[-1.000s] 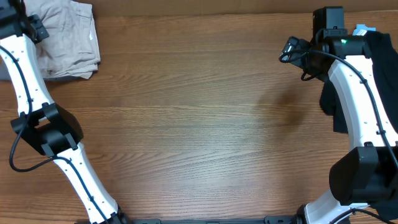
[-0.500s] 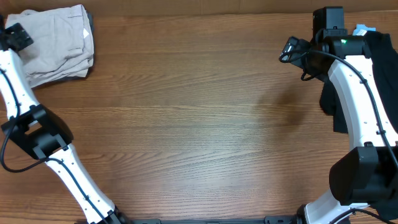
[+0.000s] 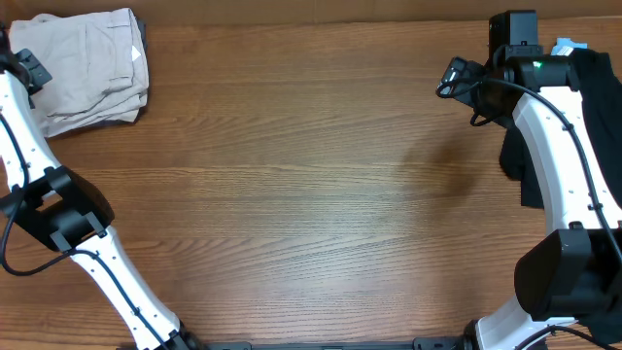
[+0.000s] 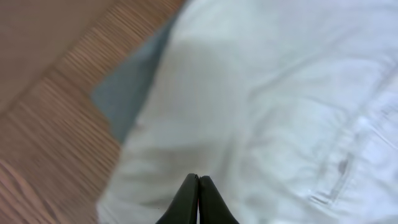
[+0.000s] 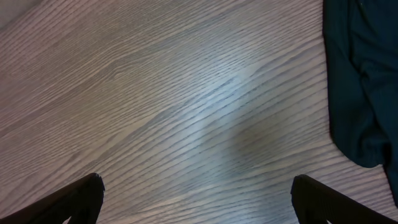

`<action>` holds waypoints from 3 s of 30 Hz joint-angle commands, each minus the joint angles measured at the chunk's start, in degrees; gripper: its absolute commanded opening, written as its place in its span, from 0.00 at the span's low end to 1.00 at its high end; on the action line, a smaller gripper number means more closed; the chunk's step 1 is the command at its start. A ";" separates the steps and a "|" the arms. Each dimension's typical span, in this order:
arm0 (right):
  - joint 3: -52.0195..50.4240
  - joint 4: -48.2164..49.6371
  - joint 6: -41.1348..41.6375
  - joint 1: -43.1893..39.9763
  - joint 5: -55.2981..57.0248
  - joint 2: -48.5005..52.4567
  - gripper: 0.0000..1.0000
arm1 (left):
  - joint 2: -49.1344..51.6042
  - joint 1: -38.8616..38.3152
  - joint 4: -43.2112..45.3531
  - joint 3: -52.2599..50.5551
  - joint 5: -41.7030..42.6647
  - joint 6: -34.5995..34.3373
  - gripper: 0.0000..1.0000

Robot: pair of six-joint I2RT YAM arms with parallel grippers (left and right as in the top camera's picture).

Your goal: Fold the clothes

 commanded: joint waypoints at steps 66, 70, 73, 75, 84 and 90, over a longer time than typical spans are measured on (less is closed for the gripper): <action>6.86 -19.45 0.26 -0.44 -1.09 -23.71 1.00 | -24.50 -10.71 -32.59 1.77 29.66 -11.17 1.00; 6.86 -25.99 0.26 -0.44 -1.09 -26.08 1.00 | -24.50 -10.64 -32.59 1.77 29.68 -11.17 1.00; 6.73 -26.84 0.26 -0.44 -1.11 -26.03 1.00 | -24.50 -10.69 -32.59 1.77 29.66 -11.17 1.00; 6.73 -26.86 0.26 -0.44 -1.09 -25.81 1.00 | -24.50 -10.69 -32.59 1.77 29.68 -11.17 1.00; 6.71 -27.15 0.24 -0.44 -1.18 -25.75 1.00 | -24.50 -10.67 -32.59 1.77 29.68 -11.17 1.00; -1.90 -12.57 0.28 1.29 -5.01 -31.58 1.00 | -24.50 -10.67 -32.59 1.77 29.66 -11.17 1.00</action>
